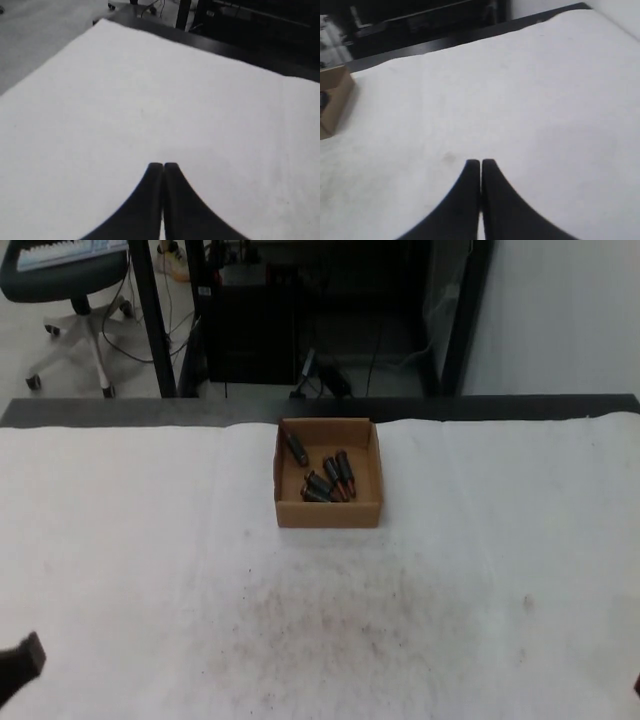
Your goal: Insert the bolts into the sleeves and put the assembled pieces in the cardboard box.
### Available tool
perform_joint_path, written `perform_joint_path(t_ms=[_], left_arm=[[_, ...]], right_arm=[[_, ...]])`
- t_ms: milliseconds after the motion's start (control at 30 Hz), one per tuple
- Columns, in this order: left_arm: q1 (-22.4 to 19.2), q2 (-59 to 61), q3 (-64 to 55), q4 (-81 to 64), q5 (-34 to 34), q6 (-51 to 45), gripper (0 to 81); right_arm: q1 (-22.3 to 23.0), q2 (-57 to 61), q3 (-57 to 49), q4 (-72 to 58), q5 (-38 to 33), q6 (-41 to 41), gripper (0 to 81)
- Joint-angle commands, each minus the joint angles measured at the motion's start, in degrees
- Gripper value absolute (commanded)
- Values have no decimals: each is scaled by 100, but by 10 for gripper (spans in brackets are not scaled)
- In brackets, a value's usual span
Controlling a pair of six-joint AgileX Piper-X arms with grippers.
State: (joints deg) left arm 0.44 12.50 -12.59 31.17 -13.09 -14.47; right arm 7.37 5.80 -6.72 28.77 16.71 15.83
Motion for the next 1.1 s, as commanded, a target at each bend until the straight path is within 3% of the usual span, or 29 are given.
perform_joint_path(t_ms=[0,1067], left_arm=[[-8,-18,259,227,34,-403,3],[-8,-18,421,89,33,-872,3]], right_arm=[[-21,-66,-13,-62,433,225,8],[4,-66,-1,-203,397,264,8]])
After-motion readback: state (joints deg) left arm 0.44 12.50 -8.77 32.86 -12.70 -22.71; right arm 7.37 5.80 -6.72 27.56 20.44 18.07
